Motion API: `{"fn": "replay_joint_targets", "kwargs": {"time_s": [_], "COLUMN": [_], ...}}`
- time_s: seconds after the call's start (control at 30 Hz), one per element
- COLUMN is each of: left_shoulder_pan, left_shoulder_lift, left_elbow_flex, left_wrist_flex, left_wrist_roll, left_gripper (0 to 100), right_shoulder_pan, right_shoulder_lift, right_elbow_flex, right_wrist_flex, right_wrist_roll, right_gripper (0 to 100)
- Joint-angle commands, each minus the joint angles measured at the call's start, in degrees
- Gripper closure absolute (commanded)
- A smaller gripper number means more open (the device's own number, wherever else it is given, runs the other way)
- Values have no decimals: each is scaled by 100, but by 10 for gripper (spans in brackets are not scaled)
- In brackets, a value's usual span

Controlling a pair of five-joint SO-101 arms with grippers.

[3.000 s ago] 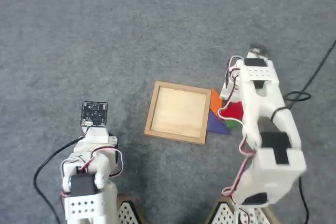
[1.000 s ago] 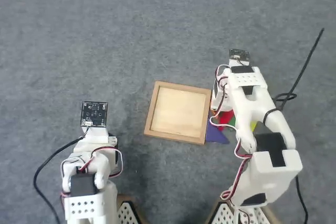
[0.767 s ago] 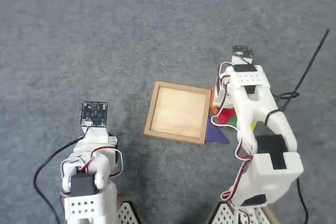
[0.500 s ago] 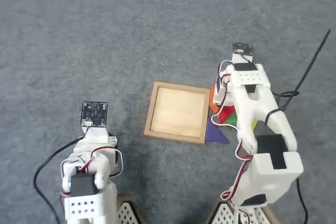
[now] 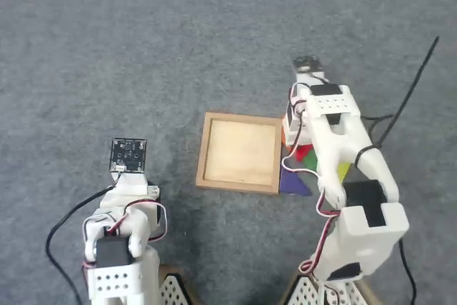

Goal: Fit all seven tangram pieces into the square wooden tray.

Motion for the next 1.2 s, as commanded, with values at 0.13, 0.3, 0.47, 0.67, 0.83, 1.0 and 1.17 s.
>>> {"fn": "replay_joint_targets", "kwargs": {"time_s": [0.13, 0.3, 0.47, 0.67, 0.83, 1.0, 1.17], "left_shoulder_pan": [-9, -9, -9, -9, -9, -9, -9], "left_shoulder_lift": [-105, -105, -105, -105, -105, -105, -105], "left_elbow_flex": [-75, -75, -75, -75, -75, -75, -75], "left_wrist_flex": [18, 18, 18, 18, 18, 18, 18], "left_wrist_roll": [97, 97, 97, 97, 97, 97, 97], "left_gripper": [982, 982, 982, 982, 982, 982, 982], "right_shoulder_pan": [-57, -110, -347, -620, -593, -585, -488], "right_shoulder_lift": [-40, -40, -40, -40, -40, -40, -163], "right_elbow_flex": [-422, -246, 26, 114, 229, 211, 185], "right_wrist_flex": [-251, -637, -1024, -1068, -1095, -1297, -1332], "right_wrist_roll": [782, 993, 993, 949, 941, 932, 527], "right_gripper": [705, 722, 761, 764, 857, 902, 904]}}
